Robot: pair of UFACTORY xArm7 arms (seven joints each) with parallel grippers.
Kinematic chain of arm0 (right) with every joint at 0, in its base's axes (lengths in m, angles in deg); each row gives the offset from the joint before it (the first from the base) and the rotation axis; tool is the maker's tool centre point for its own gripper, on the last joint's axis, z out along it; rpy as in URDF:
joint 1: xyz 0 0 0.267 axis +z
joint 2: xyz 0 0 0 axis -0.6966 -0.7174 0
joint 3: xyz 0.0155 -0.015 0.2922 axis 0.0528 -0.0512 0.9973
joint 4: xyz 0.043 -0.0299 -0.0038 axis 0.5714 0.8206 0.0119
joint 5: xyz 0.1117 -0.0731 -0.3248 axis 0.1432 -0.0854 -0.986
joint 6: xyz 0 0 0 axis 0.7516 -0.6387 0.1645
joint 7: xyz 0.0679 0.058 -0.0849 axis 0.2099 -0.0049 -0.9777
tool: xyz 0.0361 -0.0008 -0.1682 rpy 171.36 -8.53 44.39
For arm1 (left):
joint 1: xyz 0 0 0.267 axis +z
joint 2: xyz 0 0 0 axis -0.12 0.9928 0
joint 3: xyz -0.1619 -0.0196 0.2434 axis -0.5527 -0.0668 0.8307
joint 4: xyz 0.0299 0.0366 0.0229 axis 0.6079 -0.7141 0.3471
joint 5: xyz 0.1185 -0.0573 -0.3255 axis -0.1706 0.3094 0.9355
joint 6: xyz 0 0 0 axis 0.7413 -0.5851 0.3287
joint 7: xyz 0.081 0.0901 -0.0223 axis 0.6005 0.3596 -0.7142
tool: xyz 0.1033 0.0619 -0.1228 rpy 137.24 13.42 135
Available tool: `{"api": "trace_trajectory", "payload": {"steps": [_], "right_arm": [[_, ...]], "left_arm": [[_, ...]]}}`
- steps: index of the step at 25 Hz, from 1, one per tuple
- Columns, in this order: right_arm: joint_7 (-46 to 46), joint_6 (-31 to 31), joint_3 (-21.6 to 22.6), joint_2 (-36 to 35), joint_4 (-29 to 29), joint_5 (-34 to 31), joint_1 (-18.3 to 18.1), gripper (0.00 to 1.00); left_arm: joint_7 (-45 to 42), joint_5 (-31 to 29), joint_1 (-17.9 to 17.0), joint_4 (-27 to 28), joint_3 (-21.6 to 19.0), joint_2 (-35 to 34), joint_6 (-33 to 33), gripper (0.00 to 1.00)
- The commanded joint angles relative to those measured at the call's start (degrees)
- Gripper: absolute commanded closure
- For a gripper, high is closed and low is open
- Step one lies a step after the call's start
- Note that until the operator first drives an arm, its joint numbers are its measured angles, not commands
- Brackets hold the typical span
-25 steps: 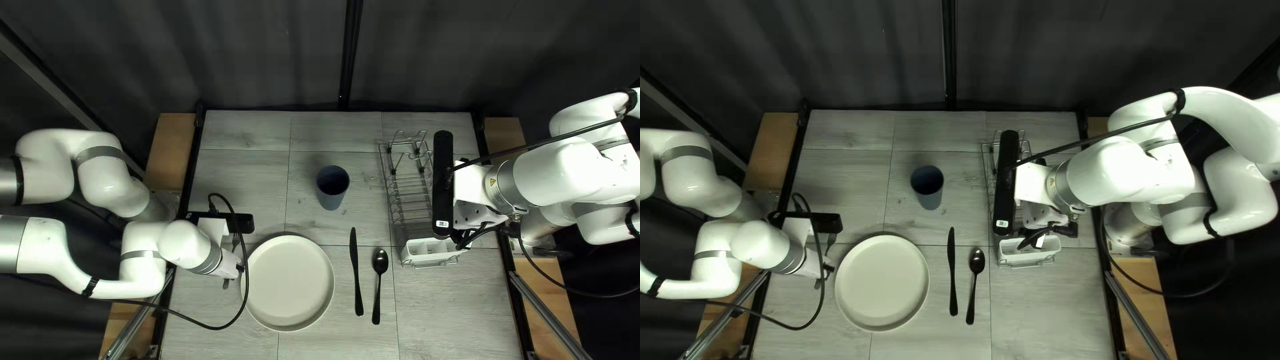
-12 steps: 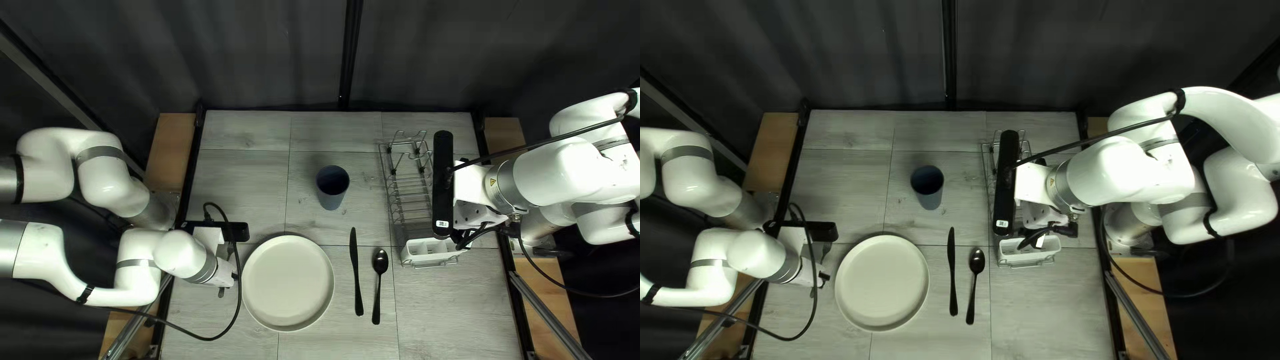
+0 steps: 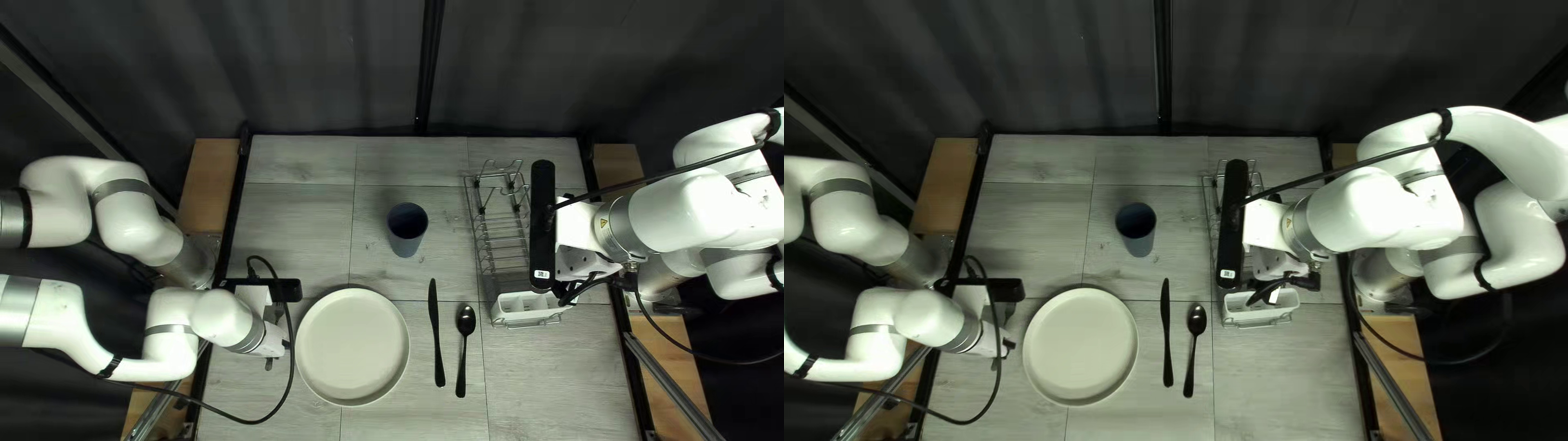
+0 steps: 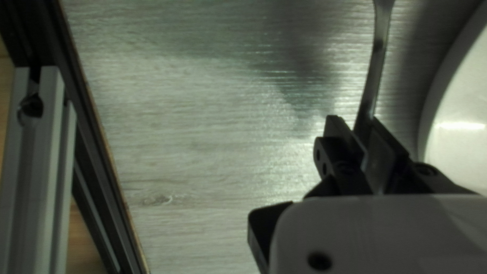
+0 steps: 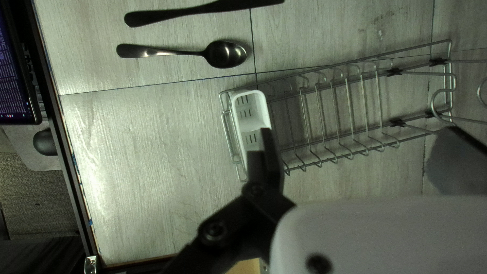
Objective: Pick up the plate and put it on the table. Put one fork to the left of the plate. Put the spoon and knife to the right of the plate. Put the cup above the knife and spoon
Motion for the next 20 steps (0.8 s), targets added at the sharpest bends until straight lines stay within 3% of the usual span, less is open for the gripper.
{"api": "trace_trajectory", "payload": {"steps": [1,2,4,13,18,20], "right_arm": [[0.00,0.00,0.00,0.00,0.00,0.00,0.00,0.00],[0.00,0.00,0.00,0.00,0.00,0.00,0.00,0.00],[0.00,0.00,0.00,0.00,0.00,0.00,0.00,0.00],[0.00,0.00,0.00,0.00,0.00,0.00,0.00,0.00],[0.00,0.00,0.00,0.00,0.00,0.00,0.00,0.00],[0.00,0.00,0.00,0.00,0.00,0.00,0.00,0.00]], "left_arm": [[-0.01,-0.17,-1.47,-0.45,1.31,-0.42,-0.43,0.87],[0.30,0.04,-1.97,-0.61,1.61,-0.49,-0.32,0.24],[0.47,0.14,-2.58,-0.71,2.09,-0.68,-0.30,0.00],[0.61,-5.09,-6.30,-0.55,9.53,-4.84,-3.46,0.00],[2.66,-11.97,-7.88,-0.54,16.87,-8.81,-7.88,0.00],[3.82,-17.46,-8.28,0.35,21.81,-11.45,-11.90,0.00]]}}
